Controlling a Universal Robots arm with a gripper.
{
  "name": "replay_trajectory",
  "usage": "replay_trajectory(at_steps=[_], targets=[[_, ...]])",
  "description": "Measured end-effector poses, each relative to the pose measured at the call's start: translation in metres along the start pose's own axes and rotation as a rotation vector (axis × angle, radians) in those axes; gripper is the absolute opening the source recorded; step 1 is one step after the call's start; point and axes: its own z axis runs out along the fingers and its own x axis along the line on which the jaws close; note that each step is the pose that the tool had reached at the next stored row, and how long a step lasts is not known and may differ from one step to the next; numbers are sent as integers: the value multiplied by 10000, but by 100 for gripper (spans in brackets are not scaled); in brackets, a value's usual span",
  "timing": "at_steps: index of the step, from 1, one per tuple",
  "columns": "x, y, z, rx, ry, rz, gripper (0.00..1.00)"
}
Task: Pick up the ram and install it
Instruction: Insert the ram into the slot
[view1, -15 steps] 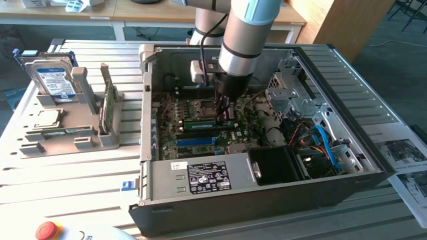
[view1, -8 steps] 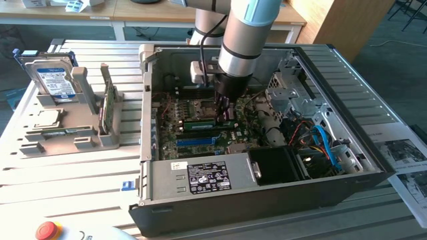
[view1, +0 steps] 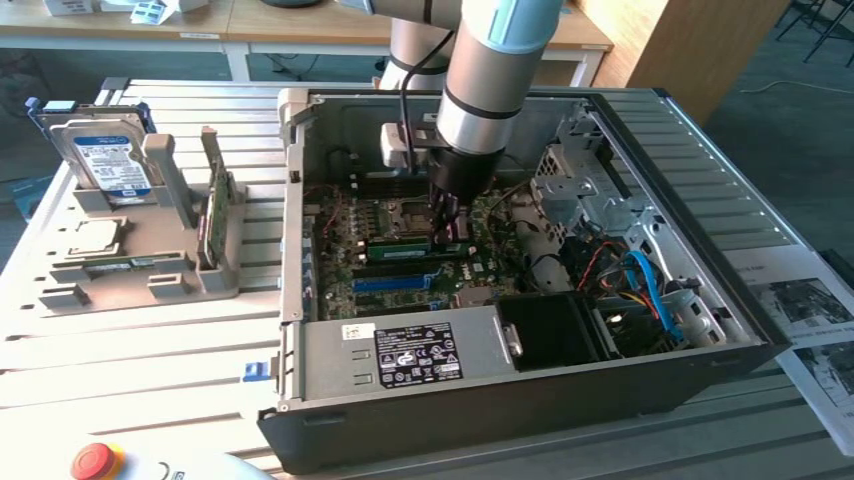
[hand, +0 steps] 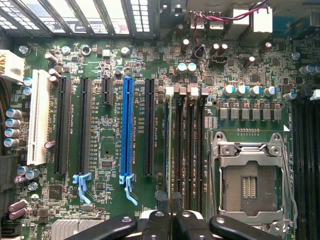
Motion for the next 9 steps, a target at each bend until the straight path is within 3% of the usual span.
replay_trajectory(at_steps=[6, 9], targets=[[0, 0, 0, -2, -1, 0, 12], [0, 0, 0, 0, -2, 1, 18]])
